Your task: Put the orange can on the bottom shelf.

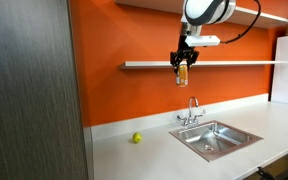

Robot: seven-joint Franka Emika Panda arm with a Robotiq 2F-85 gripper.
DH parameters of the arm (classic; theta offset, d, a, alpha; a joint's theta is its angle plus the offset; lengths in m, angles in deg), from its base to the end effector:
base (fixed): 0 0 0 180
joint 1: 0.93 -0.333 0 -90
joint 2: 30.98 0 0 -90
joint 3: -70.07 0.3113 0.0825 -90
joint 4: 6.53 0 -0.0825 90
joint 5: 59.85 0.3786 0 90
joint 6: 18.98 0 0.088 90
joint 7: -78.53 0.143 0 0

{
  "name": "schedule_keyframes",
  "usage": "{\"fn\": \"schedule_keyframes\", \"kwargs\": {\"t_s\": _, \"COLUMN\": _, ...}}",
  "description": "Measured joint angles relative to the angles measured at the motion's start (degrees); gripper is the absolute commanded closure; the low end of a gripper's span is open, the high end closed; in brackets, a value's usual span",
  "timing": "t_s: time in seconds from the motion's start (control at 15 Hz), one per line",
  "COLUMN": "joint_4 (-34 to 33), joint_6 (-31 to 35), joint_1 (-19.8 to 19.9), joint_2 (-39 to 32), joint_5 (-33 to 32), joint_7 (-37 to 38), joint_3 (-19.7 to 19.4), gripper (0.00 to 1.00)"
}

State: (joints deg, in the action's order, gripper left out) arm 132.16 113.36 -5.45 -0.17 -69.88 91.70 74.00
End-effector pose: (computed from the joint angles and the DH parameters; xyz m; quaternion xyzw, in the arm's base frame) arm 0.4329 0.0582 0.5116 0.9734 0.0028 0.2231 0.0528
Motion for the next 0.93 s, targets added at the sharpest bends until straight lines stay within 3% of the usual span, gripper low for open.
{"fn": "schedule_keyframes", "kwargs": {"t_s": 0.93, "joint_4": -15.0, "joint_6": -5.8, "joint_1": 0.0, "joint_2": 0.7, "joint_5": 0.0, "joint_7": 0.0, "joint_3": 3.1, "gripper": 0.62}}
